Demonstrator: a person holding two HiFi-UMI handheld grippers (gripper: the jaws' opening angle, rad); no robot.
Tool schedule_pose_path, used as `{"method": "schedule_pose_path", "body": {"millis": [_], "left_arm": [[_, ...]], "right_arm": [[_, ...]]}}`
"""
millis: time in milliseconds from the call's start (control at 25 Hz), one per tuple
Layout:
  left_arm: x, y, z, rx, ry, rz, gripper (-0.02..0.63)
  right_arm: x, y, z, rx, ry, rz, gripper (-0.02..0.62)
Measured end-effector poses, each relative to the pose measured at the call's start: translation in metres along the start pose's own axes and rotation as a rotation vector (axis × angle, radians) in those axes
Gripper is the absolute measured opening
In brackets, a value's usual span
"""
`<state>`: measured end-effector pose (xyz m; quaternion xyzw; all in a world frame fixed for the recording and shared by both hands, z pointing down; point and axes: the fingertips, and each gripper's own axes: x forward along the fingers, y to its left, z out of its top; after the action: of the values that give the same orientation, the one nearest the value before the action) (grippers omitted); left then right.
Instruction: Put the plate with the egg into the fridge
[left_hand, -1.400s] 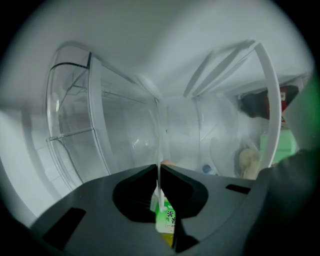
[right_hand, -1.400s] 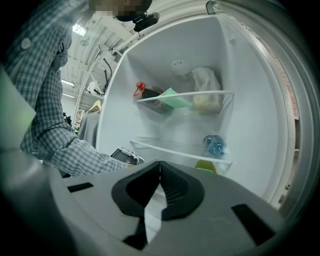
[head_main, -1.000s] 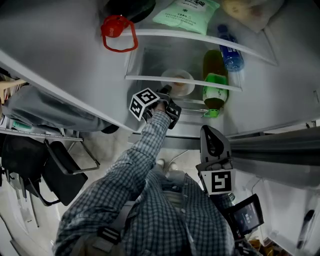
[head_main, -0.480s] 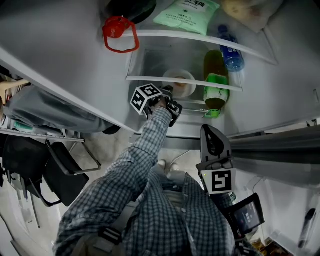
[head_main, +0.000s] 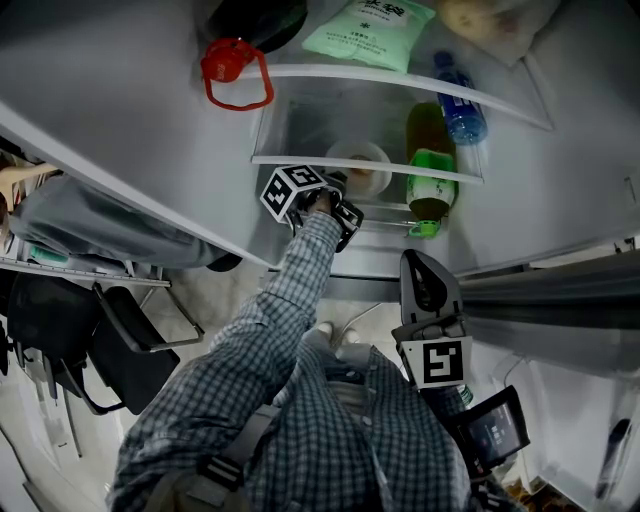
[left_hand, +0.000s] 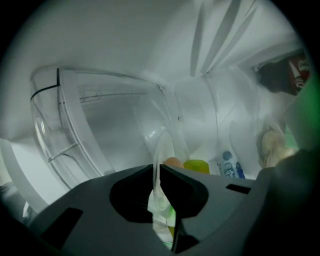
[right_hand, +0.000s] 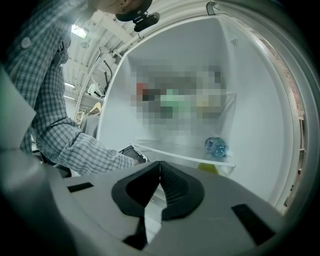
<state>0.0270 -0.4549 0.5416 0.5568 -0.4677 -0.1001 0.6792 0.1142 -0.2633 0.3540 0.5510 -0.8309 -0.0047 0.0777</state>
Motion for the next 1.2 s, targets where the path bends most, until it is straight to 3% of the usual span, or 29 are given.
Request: {"method": "schedule_pose_path", "body": {"millis": [440, 680, 1120, 1200], "left_arm": [[-0.005, -0.002, -0.001, -0.006, 0.011, -0.077, 0.021], [-0.006, -0.004, -0.003, 0.002, 0.022, -0.12, 0.021], [-0.006, -0.006, -0.006, 0.015, 0.063, -0.155, 0.021], [-0.005, -0.007, -0.007, 0.015, 0.069, -0.157, 0.021]], "right_arm": [[0.01, -0.004, -0.016, -0.037, 0.034, 0.014, 0.006], [0.039, 0.005, -0.052, -0.254, 0.187, 0.055, 0.006], [0.098, 0.009, -0.121, -0.668, 0.421, 0.056, 0.009], [0.106, 0.012, -0.13, -0.712, 0.452, 0.085, 0.048]]}}
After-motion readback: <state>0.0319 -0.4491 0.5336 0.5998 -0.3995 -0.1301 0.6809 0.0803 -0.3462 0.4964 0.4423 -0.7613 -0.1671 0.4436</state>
